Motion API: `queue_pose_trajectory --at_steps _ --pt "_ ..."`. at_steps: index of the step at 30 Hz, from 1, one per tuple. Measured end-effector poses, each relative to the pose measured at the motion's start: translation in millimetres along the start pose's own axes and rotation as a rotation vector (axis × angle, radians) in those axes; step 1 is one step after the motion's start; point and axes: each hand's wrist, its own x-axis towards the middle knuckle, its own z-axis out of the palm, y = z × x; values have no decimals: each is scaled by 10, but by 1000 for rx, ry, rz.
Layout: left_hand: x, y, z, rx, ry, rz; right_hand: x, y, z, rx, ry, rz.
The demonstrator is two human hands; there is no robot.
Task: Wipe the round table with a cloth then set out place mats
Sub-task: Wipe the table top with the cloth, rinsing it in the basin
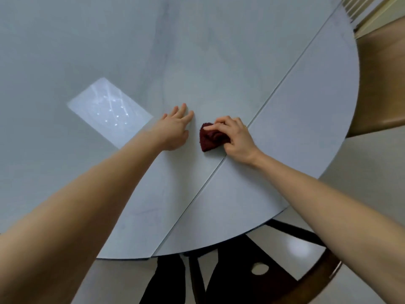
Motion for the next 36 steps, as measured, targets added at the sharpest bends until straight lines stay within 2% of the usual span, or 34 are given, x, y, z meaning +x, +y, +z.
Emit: queue_pose_trajectory --at_steps 2,3,6,8,11,18,20,23,26,28,31,34,36 --pt "-174 -43 7 -25 -40 9 -93 -154 -31 79 -91 16" --pt "-278 -67 14 -36 -47 17 -104 -201 -77 80 -69 44" --pt "-521 -154 71 -53 -50 51 -113 -163 -190 -36 170 297" --pt "-603 -231 124 -37 -38 84 -152 -172 -129 -155 219 445" --pt "-638 -354 226 9 -38 95 -298 -392 191 -225 182 401" --pt "-657 -334 211 -5 -109 66 -853 -1021 773 -113 117 287" --pt "-702 -255 119 -64 -155 15 -858 -1162 687 55 2 315" --pt "-840 -106 32 -135 -140 4 -895 -1262 423 621 -231 528" --pt "-1019 17 -58 -356 -87 -7 -1048 -1216 276 953 -278 703" --pt "-1188 61 -107 -636 -111 -47 -1107 -1157 203 1050 -257 726" --pt "-1484 103 -185 -1007 -237 -43 -1098 -1163 -8 1107 -277 671" --pt "-1759 210 -283 -1190 -327 -9 -1108 -1262 -272 1174 -309 591" --pt "-1886 260 -347 -1275 -323 -1 -1096 -1328 -406 1200 -343 549"
